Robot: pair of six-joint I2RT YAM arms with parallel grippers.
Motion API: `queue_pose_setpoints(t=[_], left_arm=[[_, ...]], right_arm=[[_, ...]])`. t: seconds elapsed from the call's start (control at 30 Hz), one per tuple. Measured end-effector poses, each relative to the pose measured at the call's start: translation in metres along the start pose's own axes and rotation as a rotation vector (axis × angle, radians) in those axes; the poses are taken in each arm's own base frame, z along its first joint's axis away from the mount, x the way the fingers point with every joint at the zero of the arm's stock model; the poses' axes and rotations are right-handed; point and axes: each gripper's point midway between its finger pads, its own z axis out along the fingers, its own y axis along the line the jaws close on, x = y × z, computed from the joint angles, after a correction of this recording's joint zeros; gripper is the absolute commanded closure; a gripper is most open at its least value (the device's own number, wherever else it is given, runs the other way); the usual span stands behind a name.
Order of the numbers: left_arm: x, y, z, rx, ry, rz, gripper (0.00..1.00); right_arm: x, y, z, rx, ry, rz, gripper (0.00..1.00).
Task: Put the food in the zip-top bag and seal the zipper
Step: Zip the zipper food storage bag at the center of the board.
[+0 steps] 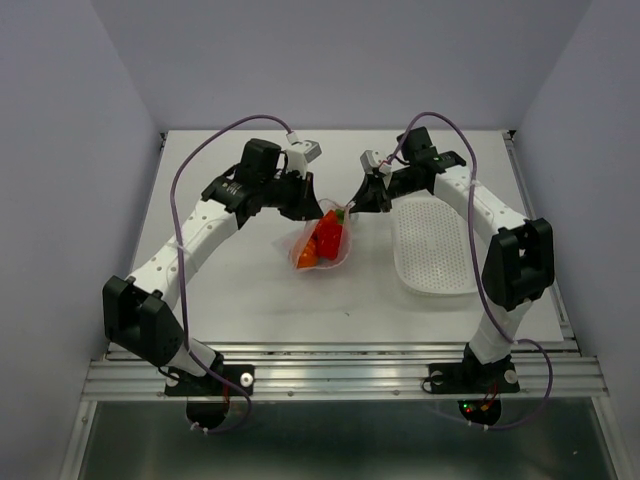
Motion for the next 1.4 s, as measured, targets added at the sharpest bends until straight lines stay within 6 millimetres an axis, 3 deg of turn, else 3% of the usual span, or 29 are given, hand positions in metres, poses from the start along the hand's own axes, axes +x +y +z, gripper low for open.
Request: queue_pose_setpoints(t=[0.37,0.4,0.43,0.5,0.53,0.6,0.73,0.93,1.07,1.27,1.4], left_arm=[[0.001,0.007,-0.004,-0.030,-0.019,-0.018,1.00],[0.001,0.007,-0.005,-0.033,-0.020,-0.021,0.93],[0.002,0.008,-0.006,-0.037,-0.020,-0.024,0.69],[0.001,0.007,-0.008,-0.038,-0.026,-0.023,0.60],[0.000,0.007,-0.008,-0.038,-0.029,-0.026,0.46],[-0.001,0.006,-0.010,-0.036,-0.036,-0.032,0.39],[-0.005,0.002,-0.014,-0.023,-0.051,-0.023,0.19],[-0.019,-0.008,-0.023,-0.004,-0.092,0.004,0.11],[-0.042,-0.017,-0.033,0.008,-0.146,0.049,0.03],[-0.079,-0.033,-0.052,0.022,-0.237,0.135,0.01],[-0.105,-0.040,-0.056,0.033,-0.280,0.197,0.01]], right_arm=[[-0.001,0.000,0.000,-0.002,-0.003,0.005,0.99],[-0.001,0.001,0.000,-0.002,-0.004,0.006,0.99],[-0.001,0.001,0.000,-0.002,-0.005,0.018,0.99],[-0.002,0.001,0.001,-0.002,-0.006,0.037,0.99],[-0.002,0.001,0.001,0.001,-0.006,0.058,0.99],[-0.002,-0.003,0.000,0.025,0.008,0.132,0.99],[0.002,-0.029,-0.006,0.164,0.077,0.240,0.99],[-0.007,-0.048,-0.019,0.325,0.117,0.335,0.99],[-0.026,-0.059,-0.027,0.381,0.115,0.354,0.99],[-0.062,-0.054,-0.029,0.347,0.100,0.310,0.99],[-0.068,-0.045,-0.022,0.312,0.112,0.302,0.99]])
